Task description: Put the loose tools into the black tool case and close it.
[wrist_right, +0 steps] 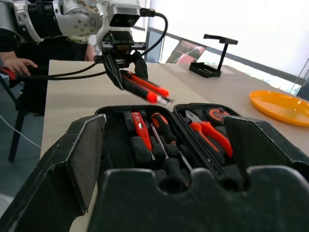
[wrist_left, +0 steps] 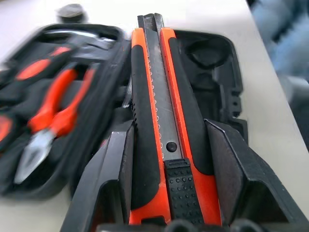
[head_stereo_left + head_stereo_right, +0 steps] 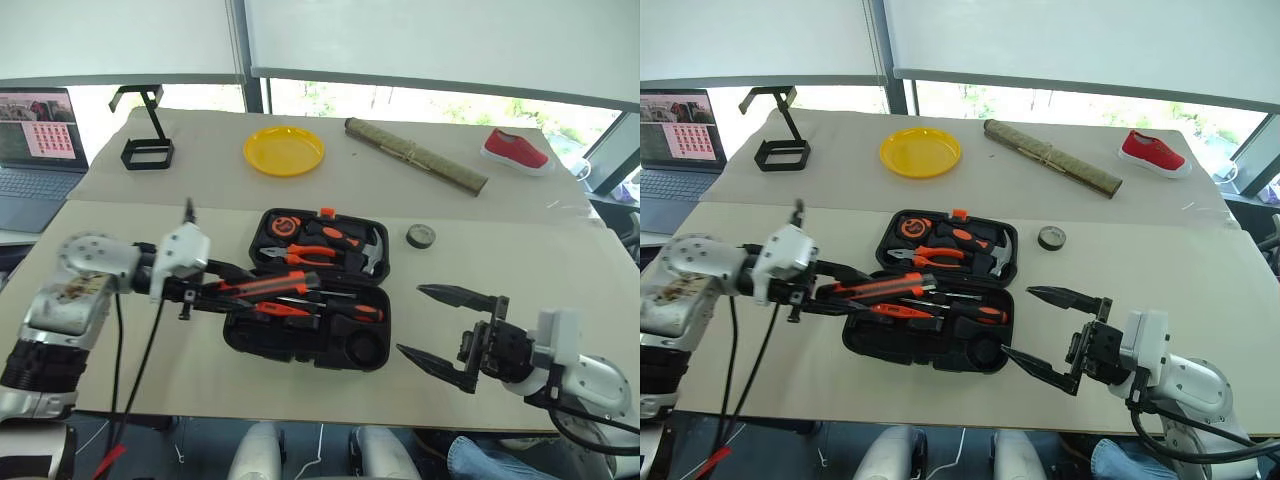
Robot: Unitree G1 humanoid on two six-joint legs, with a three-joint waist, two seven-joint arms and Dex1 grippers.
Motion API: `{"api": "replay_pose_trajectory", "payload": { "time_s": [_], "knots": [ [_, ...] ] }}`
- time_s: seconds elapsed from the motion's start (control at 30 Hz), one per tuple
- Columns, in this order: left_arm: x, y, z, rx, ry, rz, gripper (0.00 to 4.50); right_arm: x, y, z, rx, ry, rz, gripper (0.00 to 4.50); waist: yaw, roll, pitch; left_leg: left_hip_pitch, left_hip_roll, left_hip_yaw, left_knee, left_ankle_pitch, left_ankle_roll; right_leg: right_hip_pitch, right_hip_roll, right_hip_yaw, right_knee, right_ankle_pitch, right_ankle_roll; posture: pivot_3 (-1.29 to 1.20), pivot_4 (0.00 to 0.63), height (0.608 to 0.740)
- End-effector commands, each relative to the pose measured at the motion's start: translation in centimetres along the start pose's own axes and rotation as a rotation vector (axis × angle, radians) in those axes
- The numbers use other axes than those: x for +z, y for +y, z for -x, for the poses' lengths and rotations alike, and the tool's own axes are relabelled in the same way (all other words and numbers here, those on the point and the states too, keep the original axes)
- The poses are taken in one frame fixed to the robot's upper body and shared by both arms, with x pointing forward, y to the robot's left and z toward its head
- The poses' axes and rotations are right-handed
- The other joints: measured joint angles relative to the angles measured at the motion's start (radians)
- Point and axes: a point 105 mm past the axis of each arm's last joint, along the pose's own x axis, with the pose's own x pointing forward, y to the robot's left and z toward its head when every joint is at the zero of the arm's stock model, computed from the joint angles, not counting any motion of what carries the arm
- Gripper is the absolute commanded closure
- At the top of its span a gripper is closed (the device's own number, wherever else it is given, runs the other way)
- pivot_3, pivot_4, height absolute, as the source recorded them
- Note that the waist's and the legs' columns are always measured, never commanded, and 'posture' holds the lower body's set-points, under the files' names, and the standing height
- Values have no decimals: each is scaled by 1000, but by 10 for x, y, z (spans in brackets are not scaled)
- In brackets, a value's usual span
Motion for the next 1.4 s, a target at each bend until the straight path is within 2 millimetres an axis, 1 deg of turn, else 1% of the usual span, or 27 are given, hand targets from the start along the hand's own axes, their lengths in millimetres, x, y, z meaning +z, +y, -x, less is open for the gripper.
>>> {"api": "replay_pose_trajectory", "payload": {
  "time_s": [0.03, 0.1, 0.17, 0.3, 0.5, 0.7, 0.8, 0.83, 0.93, 1.0, 1.07, 1.1, 1.17, 1.2, 1.23, 1.27, 1.3, 1.4],
  "knots": [
    [9, -3, -25, -22, 37, -54, 2754, 6, 7, 2, -2, 0, 27, 0, 0, 0, 0, -1, 0, 0, 0, 0, 0, 0, 0, 0, 0, 0, 0, 0, 150, 740],
    [9, -8, -34, -50, 41, -63, 2754, 4, 8, 4, -27, 6, 28, 0, -2, 0, 0, -1, 0, 0, 0, 0, 0, -1, 0, 0, 0, 0, 0, 0, 150, 740],
    [8, -10, -38, -66, 40, -66, 2754, 3, 9, 4, -41, 6, 26, 0, -4, 0, 0, -1, 0, 0, 0, 0, 0, -1, 0, 0, 0, 0, 0, 0, 150, 740],
    [-8, -16, -39, -117, 114, -74, 2754, 1, 9, 5, -52, 8, 28, 0, -5, 0, 0, 0, 0, 0, 0, 0, 0, -1, 1, 0, 1, 0, 0, 0, 150, 740],
    [-17, -25, -46, -156, 146, -80, 2754, -2, 7, 5, -66, 7, 36, 0, 0, 0, 0, -1, 0, 0, 1, 0, 0, -1, 0, 0, 0, 0, 0, 0, 150, 740],
    [-30, -28, -41, -176, 210, -80, 2754, -3, 6, 5, -68, 8, 42, 0, 0, 0, 0, 0, 0, 0, 1, 0, 0, 0, 0, 0, 0, 0, 0, 0, 150, 740],
    [-34, -34, -39, -221, 222, -88, 2754, -5, 6, 6, -69, 12, 42, 0, -4, 0, 0, 1, 0, 0, 1, 0, 0, 0, 0, 0, 0, 0, 0, 0, 150, 740],
    [-33, -33, -42, -210, 212, -86, 2754, -6, 5, 5, -69, 14, 41, 0, -5, 0, 0, 1, 0, 0, 0, 0, 0, 0, 0, 0, 0, 0, 0, 0, 150, 740],
    [-34, -33, -46, -213, 204, -53, 2754, -7, 4, 4, -68, 13, 42, 0, -6, 1, -1, 1, 0, 0, 0, 0, 0, 0, 1, 0, 0, 0, 0, 0, 150, 740],
    [-37, -37, -47, -223, 208, 18, 2754, -8, 3, 3, -66, 11, 42, 0, -6, 2, -1, 1, 0, 0, 0, 0, 0, 0, 1, 0, 0, 0, 0, 0, 150, 740],
    [-39, -33, -47, -185, 211, 42, 1754, -9, 1, 3, -65, 10, 43, 0, -7, 3, -2, 1, 0, 0, 0, 0, 0, 0, 1, 0, 0, 0, 0, 0, 150, 740],
    [-37, -32, -48, -171, 193, 31, 1528, -9, 1, 3, -65, 9, 43, 0, -7, 4, -2, 2, 0, 0, 0, 0, 0, 1, 1, 0, 0, 0, 0, 0, 150, 740],
    [-28, -28, -49, -153, 135, 38, 838, -10, 0, 3, -65, 9, 44, 0, -7, 5, -3, 1, 0, 0, 0, 0, 1, 0, 1, 0, 0, 0, 0, 0, 150, 740],
    [-22, -25, -49, -129, 85, 35, 639, -11, 0, 3, -65, 10, 43, 0, -6, 5, -3, 2, 0, 0, 0, 0, 1, 1, 1, 0, 0, 0, 0, 0, 150, 740],
    [-15, -22, -48, -104, 32, 28, 188, -11, -1, 4, -64, 11, 43, 0, -6, 5, -3, 1, 0, 0, 1, -1, 1, 1, 1, 1, 0, 0, 0, 0, 150, 740],
    [-9, -20, -45, -90, -23, 7, 90, -11, -1, 4, -63, 10, 42, 0, -7, 5, -3, 1, 0, 0, 1, -1, 1, 0, 1, 1, 0, 0, 0, 0, 150, 740],
    [-2, -19, -40, -75, -79, -2, 90, -12, -1, 4, -59, 11, 40, 0, -7, 5, -3, 1, 0, 0, 1, -1, 1, 0, 1, 1, 0, 0, 0, 0, 150, 740],
    [6, -18, -28, -41, -179, 9, 90, -13, -1, 4, -55, 12, 36, 0, -6, 5, -3, 0, 1, 0, 1, -1, 1, -1, 1, 1, 1, 0, 0, 0, 150, 740]
  ]
}}
